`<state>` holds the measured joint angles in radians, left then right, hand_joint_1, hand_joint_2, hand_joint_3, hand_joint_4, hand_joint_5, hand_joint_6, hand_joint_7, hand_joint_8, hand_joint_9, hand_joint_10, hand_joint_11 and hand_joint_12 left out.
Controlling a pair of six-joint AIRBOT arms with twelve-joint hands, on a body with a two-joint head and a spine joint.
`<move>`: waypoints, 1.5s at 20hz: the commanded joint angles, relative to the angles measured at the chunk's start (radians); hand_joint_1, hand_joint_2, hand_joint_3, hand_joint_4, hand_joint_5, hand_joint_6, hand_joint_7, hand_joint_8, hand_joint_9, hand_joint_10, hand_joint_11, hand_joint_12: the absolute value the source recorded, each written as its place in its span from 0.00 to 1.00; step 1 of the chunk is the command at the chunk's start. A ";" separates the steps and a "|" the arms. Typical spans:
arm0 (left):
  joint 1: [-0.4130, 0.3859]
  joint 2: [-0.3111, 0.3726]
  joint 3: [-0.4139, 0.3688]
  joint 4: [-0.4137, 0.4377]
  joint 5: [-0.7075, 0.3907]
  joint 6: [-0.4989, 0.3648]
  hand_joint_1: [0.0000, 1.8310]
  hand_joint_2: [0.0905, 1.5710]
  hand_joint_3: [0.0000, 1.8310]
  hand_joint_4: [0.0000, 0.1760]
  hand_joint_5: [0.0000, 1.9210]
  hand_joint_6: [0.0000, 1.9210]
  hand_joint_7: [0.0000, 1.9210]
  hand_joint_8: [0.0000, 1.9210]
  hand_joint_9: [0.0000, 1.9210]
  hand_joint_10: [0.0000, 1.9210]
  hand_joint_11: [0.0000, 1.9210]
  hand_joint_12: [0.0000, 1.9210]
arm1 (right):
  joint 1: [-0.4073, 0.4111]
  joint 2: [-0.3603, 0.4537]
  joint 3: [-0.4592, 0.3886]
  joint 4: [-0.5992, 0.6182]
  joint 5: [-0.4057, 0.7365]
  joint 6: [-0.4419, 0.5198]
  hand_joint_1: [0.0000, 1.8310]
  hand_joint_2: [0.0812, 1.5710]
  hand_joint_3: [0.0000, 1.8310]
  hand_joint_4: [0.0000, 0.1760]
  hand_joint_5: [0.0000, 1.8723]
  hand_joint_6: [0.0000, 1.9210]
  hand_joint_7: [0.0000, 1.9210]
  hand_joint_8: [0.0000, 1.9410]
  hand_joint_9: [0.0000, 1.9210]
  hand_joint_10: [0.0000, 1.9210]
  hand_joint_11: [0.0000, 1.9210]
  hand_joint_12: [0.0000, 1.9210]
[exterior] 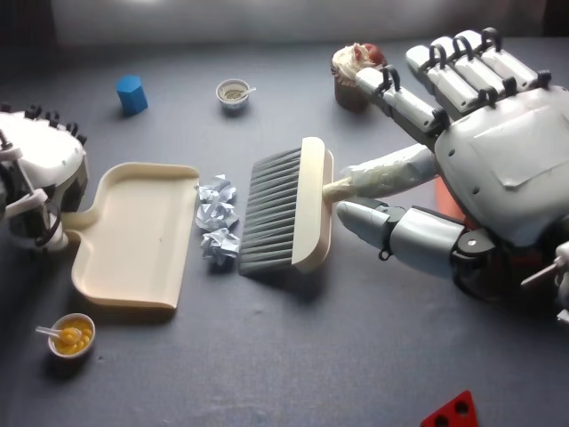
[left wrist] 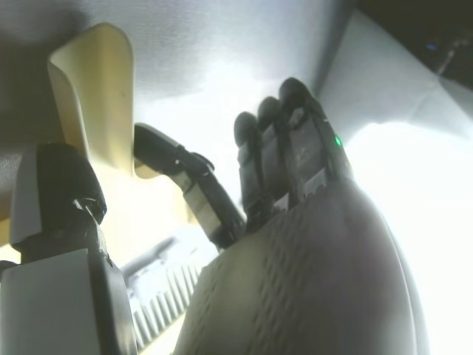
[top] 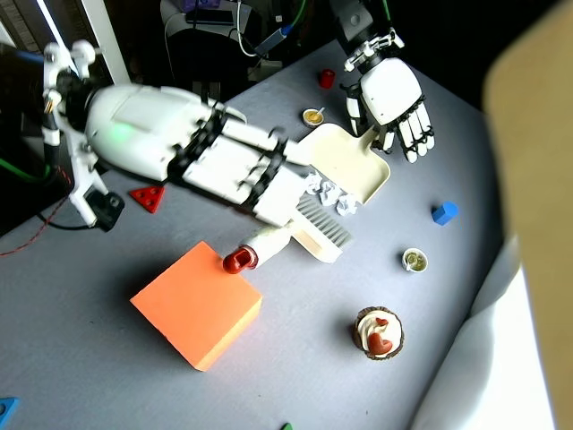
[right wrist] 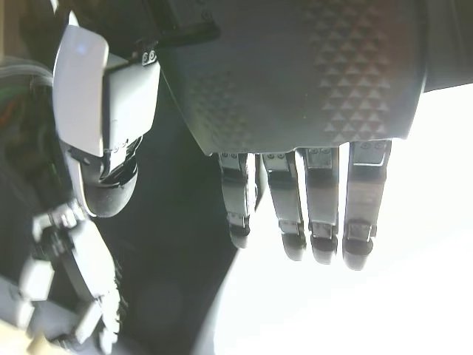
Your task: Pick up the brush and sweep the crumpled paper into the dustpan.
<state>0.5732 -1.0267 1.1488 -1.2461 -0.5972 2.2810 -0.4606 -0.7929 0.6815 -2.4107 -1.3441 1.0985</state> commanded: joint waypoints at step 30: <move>-0.119 -0.084 0.128 0.167 0.032 -0.022 0.57 0.68 0.00 0.64 0.53 0.47 0.15 0.00 0.11 0.00 0.10 0.04 | -0.086 -0.260 0.238 -0.135 -0.234 -0.048 0.71 0.63 0.00 0.00 0.16 0.00 0.14 0.00 0.15 0.00 0.17 0.03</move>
<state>0.4656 -1.1141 1.2705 -1.1164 -0.4828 2.2559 -0.5537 -1.0637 0.9314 -2.4542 -1.4788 1.0534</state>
